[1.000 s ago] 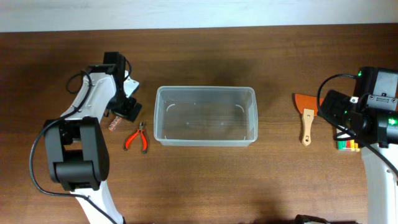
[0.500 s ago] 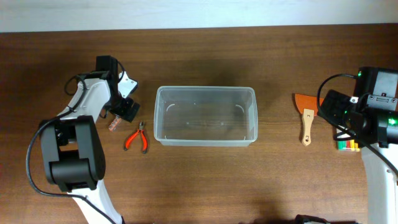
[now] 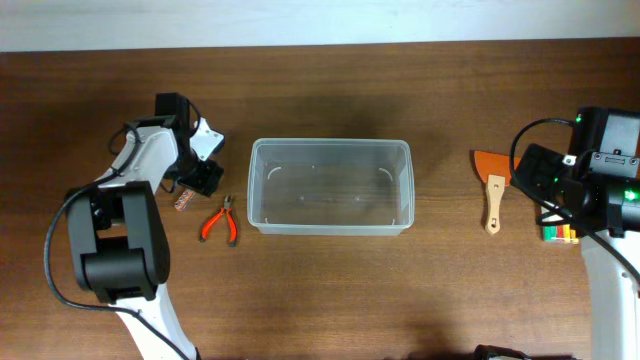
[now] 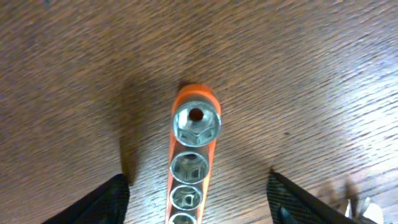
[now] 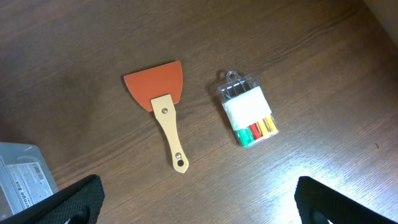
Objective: Pack container
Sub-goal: 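Grasp the orange socket bit strip with the left gripper, then carry the socket strip into the container and release it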
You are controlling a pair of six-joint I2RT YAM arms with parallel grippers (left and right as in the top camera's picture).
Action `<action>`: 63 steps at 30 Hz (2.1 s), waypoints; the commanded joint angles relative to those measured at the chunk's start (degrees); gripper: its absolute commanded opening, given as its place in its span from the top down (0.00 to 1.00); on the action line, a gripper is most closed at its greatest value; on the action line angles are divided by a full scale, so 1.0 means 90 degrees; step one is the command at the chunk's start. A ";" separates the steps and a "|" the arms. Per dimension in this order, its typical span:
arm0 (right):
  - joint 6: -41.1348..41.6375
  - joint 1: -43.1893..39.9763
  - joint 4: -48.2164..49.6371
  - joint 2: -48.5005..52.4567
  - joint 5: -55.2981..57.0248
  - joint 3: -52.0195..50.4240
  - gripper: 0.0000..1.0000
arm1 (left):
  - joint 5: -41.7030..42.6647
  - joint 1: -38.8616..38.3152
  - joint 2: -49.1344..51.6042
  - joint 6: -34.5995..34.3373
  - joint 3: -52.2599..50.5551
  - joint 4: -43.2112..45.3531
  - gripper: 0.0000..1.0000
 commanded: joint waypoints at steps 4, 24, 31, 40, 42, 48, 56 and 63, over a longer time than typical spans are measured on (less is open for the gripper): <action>0.0012 -0.0041 0.0015 0.0012 -0.0010 0.0112 0.01 | 0.0316 0.0017 0.0338 0.0049 -0.0204 0.0061 0.29; 0.0012 -0.0041 0.0015 0.0012 -0.0010 0.0112 0.01 | 0.0359 0.0015 0.0338 0.0051 -0.0410 -0.0194 0.85; 0.0012 -0.0041 0.0024 0.0010 -0.0010 0.0114 0.01 | 0.0333 0.0015 0.0321 -0.0260 -0.0226 -0.0240 0.98; 0.0012 -0.0041 0.0041 0.0010 -0.0010 0.0114 0.01 | 0.0338 -0.0002 -0.0333 -0.0500 0.1314 -0.0971 0.98; 0.0012 -0.0041 0.0041 0.0010 -0.0012 0.0114 0.01 | 0.0313 -0.0112 -0.0576 -0.0517 0.1889 -0.1326 0.98; 0.0012 -0.0041 0.0044 0.0010 -0.0010 0.0114 0.01 | 0.0236 -0.0826 -0.1146 -0.0245 0.2900 -0.1821 0.98; 0.0012 -0.0041 0.0044 0.0010 -0.0010 0.0114 0.01 | 0.0862 -0.2975 -0.1311 0.1787 0.2858 -0.2261 0.98; 0.0012 -0.0041 0.0041 0.0010 -0.0010 0.0114 0.01 | 0.0860 -0.3920 -0.0488 0.1819 0.2557 -0.2399 0.98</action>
